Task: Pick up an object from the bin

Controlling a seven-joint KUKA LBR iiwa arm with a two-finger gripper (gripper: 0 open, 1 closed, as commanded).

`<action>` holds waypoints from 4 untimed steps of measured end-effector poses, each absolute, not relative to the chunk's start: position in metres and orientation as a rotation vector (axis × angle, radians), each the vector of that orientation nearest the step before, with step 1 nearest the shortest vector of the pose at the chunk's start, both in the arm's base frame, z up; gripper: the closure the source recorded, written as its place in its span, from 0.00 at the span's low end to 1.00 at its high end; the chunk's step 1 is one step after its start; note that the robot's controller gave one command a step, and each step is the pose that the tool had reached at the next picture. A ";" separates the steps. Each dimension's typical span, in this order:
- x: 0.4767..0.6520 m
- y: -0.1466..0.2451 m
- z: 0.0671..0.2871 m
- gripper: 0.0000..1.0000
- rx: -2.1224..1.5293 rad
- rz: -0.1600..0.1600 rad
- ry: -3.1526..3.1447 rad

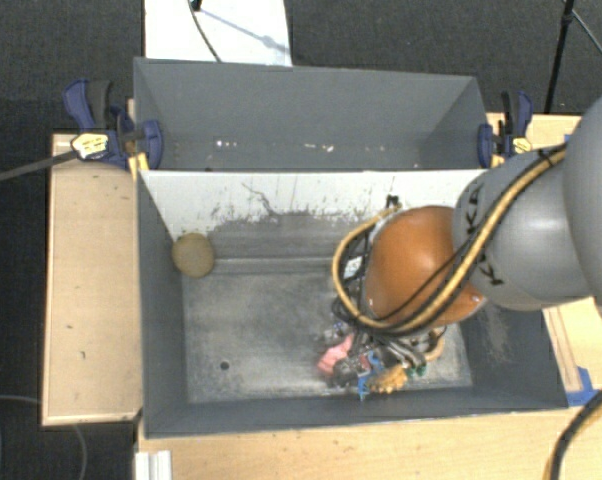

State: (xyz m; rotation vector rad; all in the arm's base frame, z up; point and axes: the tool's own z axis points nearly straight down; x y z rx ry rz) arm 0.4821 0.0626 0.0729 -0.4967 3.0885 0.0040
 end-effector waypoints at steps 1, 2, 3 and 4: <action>0.482 0.065 0.107 1.00 -0.542 0.001 3.096; 0.485 0.067 0.155 1.00 -0.498 0.001 3.102; 0.495 0.058 0.149 0.00 -0.537 0.001 3.094; 0.497 0.054 0.139 0.00 -0.551 0.001 3.093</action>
Offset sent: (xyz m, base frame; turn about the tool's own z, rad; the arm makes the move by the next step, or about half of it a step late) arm 0.0036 0.0050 0.0886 0.0060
